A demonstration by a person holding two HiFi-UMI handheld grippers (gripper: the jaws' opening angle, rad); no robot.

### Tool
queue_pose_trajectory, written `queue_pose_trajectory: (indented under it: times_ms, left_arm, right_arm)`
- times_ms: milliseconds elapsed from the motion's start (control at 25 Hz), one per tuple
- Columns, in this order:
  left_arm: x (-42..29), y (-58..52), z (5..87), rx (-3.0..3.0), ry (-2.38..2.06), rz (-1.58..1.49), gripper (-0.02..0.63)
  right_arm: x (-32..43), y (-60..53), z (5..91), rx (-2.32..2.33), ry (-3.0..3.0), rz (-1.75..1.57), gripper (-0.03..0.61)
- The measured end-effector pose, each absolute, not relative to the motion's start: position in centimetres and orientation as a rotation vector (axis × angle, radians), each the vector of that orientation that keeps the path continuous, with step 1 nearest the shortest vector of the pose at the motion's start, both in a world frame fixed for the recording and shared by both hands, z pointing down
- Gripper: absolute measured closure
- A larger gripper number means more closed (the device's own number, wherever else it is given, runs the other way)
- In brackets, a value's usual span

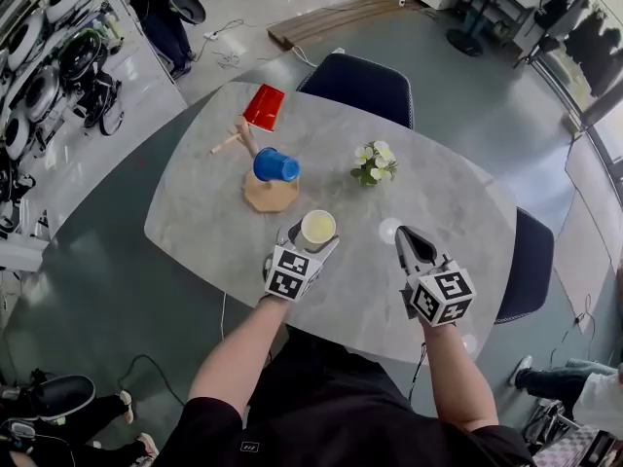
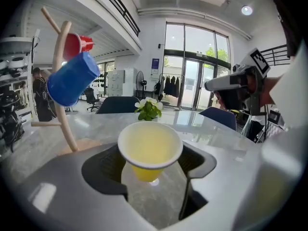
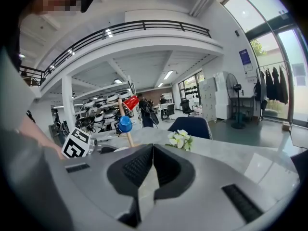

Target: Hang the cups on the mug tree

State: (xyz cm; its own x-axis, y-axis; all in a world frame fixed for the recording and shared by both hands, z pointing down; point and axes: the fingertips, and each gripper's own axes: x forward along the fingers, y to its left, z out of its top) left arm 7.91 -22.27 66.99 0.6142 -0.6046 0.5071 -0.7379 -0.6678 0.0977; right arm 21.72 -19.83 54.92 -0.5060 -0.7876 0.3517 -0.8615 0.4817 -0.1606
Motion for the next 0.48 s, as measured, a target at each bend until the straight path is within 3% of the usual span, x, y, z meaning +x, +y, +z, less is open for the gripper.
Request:
queue_pose_trajectory:
  times_ms: [480]
  left_arm:
    - [5.3,-20.5,58.5,2.554,-1.217,0.637,0.276]
  right_arm:
    - [19.6,-19.5,50.2,1.364,-2.649,0.435,0.565]
